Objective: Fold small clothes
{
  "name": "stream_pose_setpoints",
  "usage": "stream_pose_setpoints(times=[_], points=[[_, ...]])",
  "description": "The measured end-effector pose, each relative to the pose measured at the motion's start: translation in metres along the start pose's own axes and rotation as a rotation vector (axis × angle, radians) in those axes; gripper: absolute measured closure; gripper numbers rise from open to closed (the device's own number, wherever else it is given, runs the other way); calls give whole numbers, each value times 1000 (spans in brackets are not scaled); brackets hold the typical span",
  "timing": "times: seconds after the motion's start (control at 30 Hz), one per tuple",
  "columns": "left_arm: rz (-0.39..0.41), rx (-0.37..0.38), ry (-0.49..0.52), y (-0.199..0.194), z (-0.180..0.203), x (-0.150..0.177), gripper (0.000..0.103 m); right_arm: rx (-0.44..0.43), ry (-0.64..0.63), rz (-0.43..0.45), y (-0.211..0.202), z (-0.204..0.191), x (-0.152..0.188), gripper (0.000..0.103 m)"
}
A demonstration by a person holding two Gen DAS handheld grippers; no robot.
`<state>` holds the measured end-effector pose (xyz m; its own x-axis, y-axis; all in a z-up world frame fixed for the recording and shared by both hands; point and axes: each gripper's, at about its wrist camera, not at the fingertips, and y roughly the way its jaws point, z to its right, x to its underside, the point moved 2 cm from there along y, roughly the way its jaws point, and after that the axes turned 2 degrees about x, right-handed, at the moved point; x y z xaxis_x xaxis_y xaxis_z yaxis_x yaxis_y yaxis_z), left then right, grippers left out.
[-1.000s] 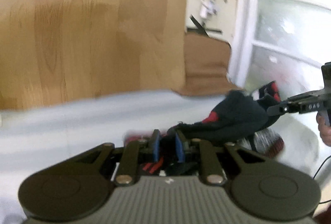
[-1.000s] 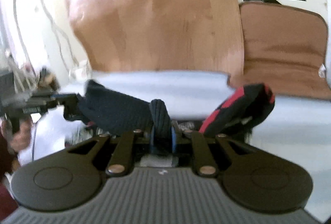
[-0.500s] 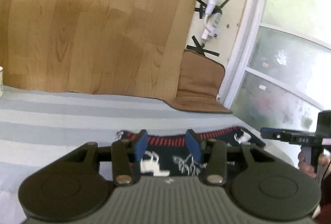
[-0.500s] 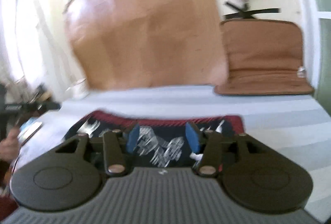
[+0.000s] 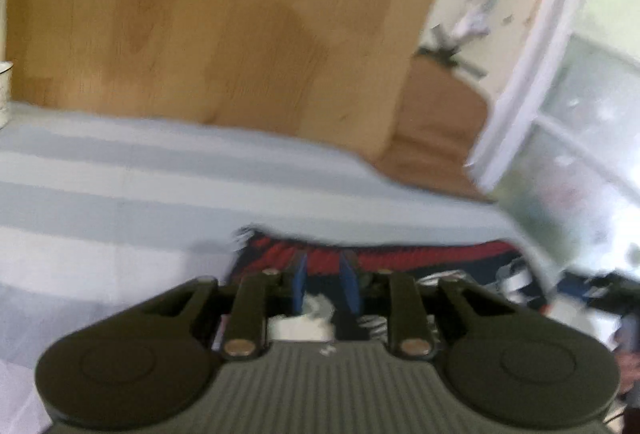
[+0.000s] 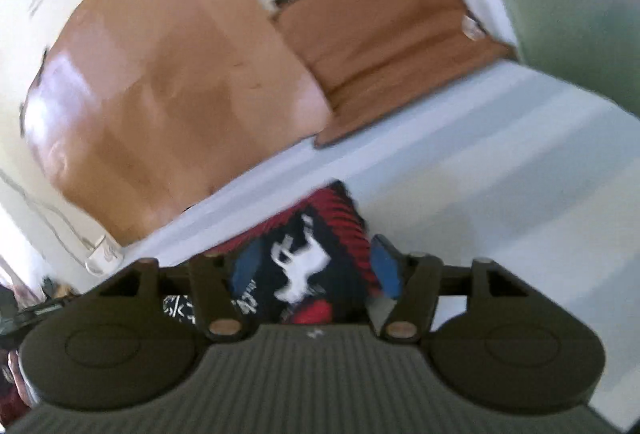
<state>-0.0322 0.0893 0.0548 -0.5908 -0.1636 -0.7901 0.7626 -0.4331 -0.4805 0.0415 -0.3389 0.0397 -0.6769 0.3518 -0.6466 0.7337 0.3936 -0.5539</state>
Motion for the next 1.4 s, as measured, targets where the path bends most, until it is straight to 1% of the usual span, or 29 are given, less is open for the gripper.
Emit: stream_pose_setpoints(times=[0.03, 0.1, 0.13, 0.2, 0.23, 0.27, 0.37, 0.4, 0.43, 0.47, 0.5, 0.57, 0.6, 0.7, 0.73, 0.77, 0.83, 0.87, 0.9, 0.93, 0.97, 1.03, 1.13, 1.2, 1.23, 1.27, 1.3, 1.33, 1.4], points=[[-1, 37, 3, 1, 7, -3, 84, 1, 36, -33, 2, 5, 4, 39], [-27, 110, 20, 11, 26, -4, 85, -14, 111, -111, 10, 15, 14, 39], [-51, 150, 30, 21, 35, -4, 85, -20, 134, -137, 16, 17, 20, 39], [-97, 194, 40, 42, 49, -3, 88, -23, 151, -158, 23, 17, 26, 39], [-118, 208, 49, 54, 55, -2, 89, -28, 158, -175, 31, 15, 28, 38], [-140, 217, 62, 66, 61, -1, 94, -37, 161, -178, 31, 12, 35, 38], [-227, 200, 56, 96, 65, 11, 99, -28, 147, -159, 43, 1, 33, 39], [-270, 177, 47, 109, 62, 17, 100, -24, 147, -150, 46, -2, 34, 43], [-296, 163, 45, 119, 60, 21, 99, -16, 144, -143, 45, -7, 36, 56], [-272, 173, 56, 122, 59, 24, 97, -2, 137, -145, 43, -9, 35, 68], [-263, 172, 71, 123, 59, 25, 97, -6, 141, -161, 43, -6, 35, 79], [-270, 158, 62, 124, 60, 24, 97, -61, 177, -160, 39, -9, 31, 81], [-269, 148, 72, 119, 61, 29, 97, -94, 157, -143, 33, -20, 24, 81], [-252, 119, 108, 116, 68, 31, 97, -172, 5, -67, 13, -74, 3, 82], [-244, 115, 113, 113, 68, 31, 99, -199, -52, -56, 10, -94, -1, 82], [-237, 120, 106, 107, 66, 30, 97, -219, -132, -55, 9, -120, -2, 82], [-219, 165, 41, 86, 50, 22, 77, -227, -286, -54, 13, -164, 4, 82], [-175, 191, -11, 68, 34, 17, 59, -236, -362, -58, 17, -186, 10, 82], [-113, 194, -54, 48, 16, 14, 52, -249, -423, -69, 22, -204, 17, 82], [-63, 177, -83, 29, -1, 11, 52, -266, -485, -85, 28, -222, 26, 82], [-19, 142, -116, 8, -21, 9, 51, -277, -542, -99, 34, -238, 35, 82], [43, 68, -192, -27, -59, 7, 49, -279, -659, -145, 51, -264, 55, 82], [100, 13, -271, -57, -92, 5, 41, -250, -847, -252, 88, -296, 92, 81], [127, 3, -280, -67, -98, 5, 32, -190, -987, -323, 120, -302, 123, 81], [129, 9, -274, -66, -96, 6, 31, -167, -1037, -328, 132, -301, 135, 81], [122, 17, -264, -63, -93, 6, 29, -164, -1080, -293, 133, -302, 141, 81], [110, 27, -249, -57, -89, 7, 28, -148, -1113, -282, 131, -305, 144, 77], [96, 40, -228, -50, -83, 7, 28, -153, -1125, -278, 128, -308, 144, 70], [69, 42, -183, -35, -72, 5, 29, -227, -1114, -273, 114, -305, 139, 60]])
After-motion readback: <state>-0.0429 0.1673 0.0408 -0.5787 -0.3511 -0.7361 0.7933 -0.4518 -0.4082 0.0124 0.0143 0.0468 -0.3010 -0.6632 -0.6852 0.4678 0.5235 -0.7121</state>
